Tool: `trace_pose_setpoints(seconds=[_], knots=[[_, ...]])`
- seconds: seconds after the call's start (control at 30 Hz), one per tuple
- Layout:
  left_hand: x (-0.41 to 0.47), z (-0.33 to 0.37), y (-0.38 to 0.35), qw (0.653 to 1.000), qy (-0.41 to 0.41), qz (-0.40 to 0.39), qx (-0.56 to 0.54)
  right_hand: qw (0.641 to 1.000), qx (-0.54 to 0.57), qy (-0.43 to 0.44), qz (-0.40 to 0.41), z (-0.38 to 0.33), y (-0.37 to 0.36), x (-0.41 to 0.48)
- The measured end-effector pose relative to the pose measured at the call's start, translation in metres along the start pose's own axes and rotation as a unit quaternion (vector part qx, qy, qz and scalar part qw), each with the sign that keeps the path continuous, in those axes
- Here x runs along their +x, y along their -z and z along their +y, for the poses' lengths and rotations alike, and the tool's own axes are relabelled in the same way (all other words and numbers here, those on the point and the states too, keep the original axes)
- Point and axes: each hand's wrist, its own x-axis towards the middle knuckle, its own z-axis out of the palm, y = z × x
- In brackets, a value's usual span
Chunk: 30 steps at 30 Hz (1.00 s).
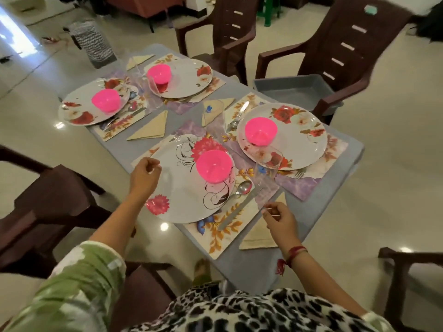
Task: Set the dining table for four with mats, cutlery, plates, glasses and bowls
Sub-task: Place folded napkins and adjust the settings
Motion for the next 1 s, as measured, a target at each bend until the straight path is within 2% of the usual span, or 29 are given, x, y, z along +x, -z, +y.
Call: trace_pose_setpoints(seconds=[0.23, 0.37, 0.57, 0.67, 0.77, 0.9, 1.0], knots=[[0.107, -0.053, -0.006, 0.987, -0.026, -0.101, 0.123, 0.979, -0.119, -0.008, 0.163, -0.002, -0.059, -0.019], [0.128, -0.065, -0.008, 0.970, -0.044, -0.121, 0.208, 0.952, -0.253, -0.037, 0.167, -0.002, -0.090, -0.036], [0.143, -0.075, 0.003, 0.952, -0.064, -0.120, 0.275, 0.914, -0.340, -0.099, 0.197, -0.009, -0.131, -0.050], [0.149, -0.073, 0.002, 0.948, -0.075, -0.127, 0.282, 0.904, -0.341, -0.135, 0.219, -0.017, -0.145, -0.046], [0.157, -0.076, 0.009, 0.947, -0.078, -0.141, 0.277, 0.914, -0.294, -0.159, 0.231, -0.017, -0.145, -0.041], [0.172, -0.077, 0.015, 0.943, -0.073, -0.154, 0.285, 0.930, -0.216, -0.151, 0.257, -0.017, -0.130, -0.037], [0.175, -0.075, 0.012, 0.950, -0.056, -0.168, 0.259, 0.931, -0.215, -0.154, 0.253, -0.019, -0.126, -0.036]])
